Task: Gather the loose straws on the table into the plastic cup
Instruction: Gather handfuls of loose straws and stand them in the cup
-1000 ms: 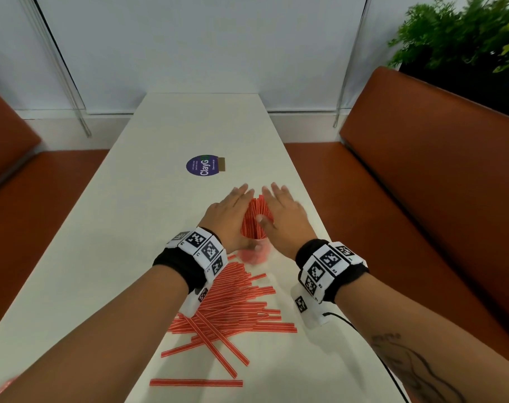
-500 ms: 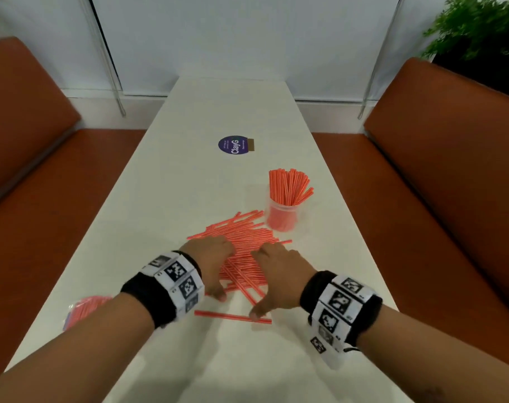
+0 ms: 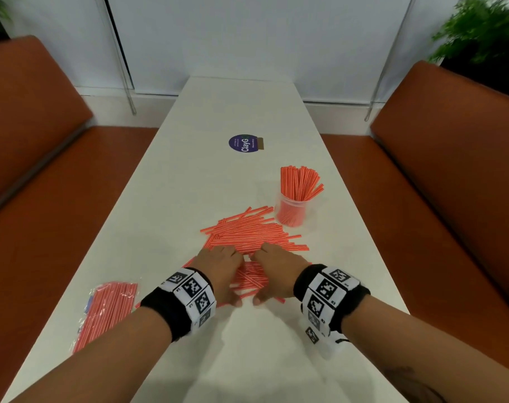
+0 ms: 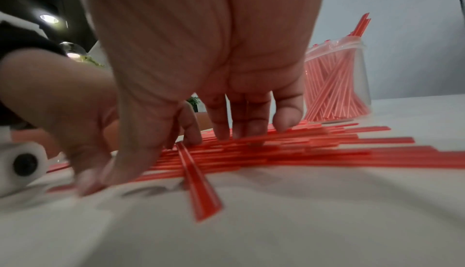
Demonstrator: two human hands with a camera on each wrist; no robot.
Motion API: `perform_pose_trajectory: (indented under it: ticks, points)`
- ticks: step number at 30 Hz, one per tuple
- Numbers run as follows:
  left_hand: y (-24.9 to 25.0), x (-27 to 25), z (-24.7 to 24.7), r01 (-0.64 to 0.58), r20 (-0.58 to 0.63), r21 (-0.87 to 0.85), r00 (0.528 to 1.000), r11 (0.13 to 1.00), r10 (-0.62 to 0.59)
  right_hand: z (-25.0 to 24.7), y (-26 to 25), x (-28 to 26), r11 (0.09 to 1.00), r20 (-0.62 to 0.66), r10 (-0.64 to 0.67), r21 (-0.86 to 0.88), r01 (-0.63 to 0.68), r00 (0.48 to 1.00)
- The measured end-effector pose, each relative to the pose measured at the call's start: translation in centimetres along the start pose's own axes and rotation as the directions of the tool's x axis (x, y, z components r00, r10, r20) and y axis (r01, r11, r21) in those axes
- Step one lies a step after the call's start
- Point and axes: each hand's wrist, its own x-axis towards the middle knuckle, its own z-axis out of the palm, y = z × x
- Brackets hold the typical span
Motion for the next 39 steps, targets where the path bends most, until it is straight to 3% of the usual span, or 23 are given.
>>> perform_pose_trajectory:
  ticks: [6, 11, 15, 18, 20, 24, 25, 26, 28, 30, 31, 32, 36, 39]
  points:
    - [0.7, 1.0, -0.9, 0.037, -0.014, 0.012, 0.999, 0.999, -0.037, 0.0, -1.3, 1.1, 0.994, -0.039, 0.039, -0.097, -0.043, 0.998]
    - [0.5, 1.1, -1.0, 0.079, -0.032, -0.056, 0.996, 0.995, -0.081, -0.3, -2.2, 1.9, 0.978, 0.034, 0.076, -0.197, -0.068, 0.997]
    - [-0.4, 0.9, -1.2, 0.156, -0.096, -0.266, 0.978, 0.951, -0.188, -0.2, -2.2, 1.9, 0.979, 0.057, 0.089, -0.19, -0.077, 0.994]
    - [-1.3, 0.5, -2.4, 0.187, -0.121, -0.483, 0.953, 0.855, -0.277, -0.5, -1.7, 1.7, 0.994, 0.035, 0.08, -0.079, -0.077, 0.996]
    - [-1.8, 0.6, -3.0, 0.185, -0.155, -0.65, 0.917, 0.737, -0.366, -1.1, -1.1, 1.7, 0.995, -0.001, 0.069, 0.074, -0.068, 0.998]
    - [-2.4, 1.6, -3.8, 0.141, -0.215, -0.876, 0.743, 0.462, -0.634, -3.5, 0.2, 2.0, 0.918, -0.128, 0.106, 0.395, -0.047, 0.986]
    - [-2.1, 1.8, -4.2, 0.117, -0.191, -0.91, 0.733, 0.397, -0.653, -4.2, 0.3, 2.0, 0.894, -0.171, 0.124, 0.447, -0.035, 0.977]
    - [-1.6, 2.0, -4.5, 0.104, -0.128, -0.942, 0.769, 0.32, -0.626, -4.7, 0.3, 2.0, 0.879, -0.205, 0.14, 0.476, -0.026, 0.969]
    - [-0.2, 2.7, -4.9, 0.074, 0.018, -0.991, 0.902, 0.114, -0.432, -5.3, -0.1, 2.0, 0.886, -0.257, 0.136, 0.464, -0.001, 0.957]
    - [1.4, 3.6, -5.1, 0.063, 0.115, -0.977, 0.96, -0.201, -0.255, -5.2, -0.8, 2.2, 0.941, -0.286, 0.101, 0.338, 0.002, 0.953]
    - [1.9, 4.0, -5.2, 0.066, 0.151, -0.941, 0.96, -0.333, -0.235, -4.9, -1.0, 2.3, 0.964, -0.288, 0.084, 0.265, -0.005, 0.954]
    - [2.3, 4.4, -5.3, 0.067, 0.183, -0.911, 0.95, -0.406, -0.254, -4.6, -1.2, 2.4, 0.977, -0.279, 0.081, 0.212, -0.021, 0.957]
    - [2.6, 5.1, -4.9, 0.075, 0.287, -0.844, 0.9, -0.532, -0.329, -4.0, -1.0, 1.9, 0.986, -0.279, 0.076, 0.164, -0.031, 0.957]
    - [2.2, 5.5, -4.5, 0.026, 0.281, -0.795, 0.901, -0.606, -0.331, -3.6, -0.7, 1.9, 0.987, -0.348, 0.045, 0.16, 0.012, 0.936]
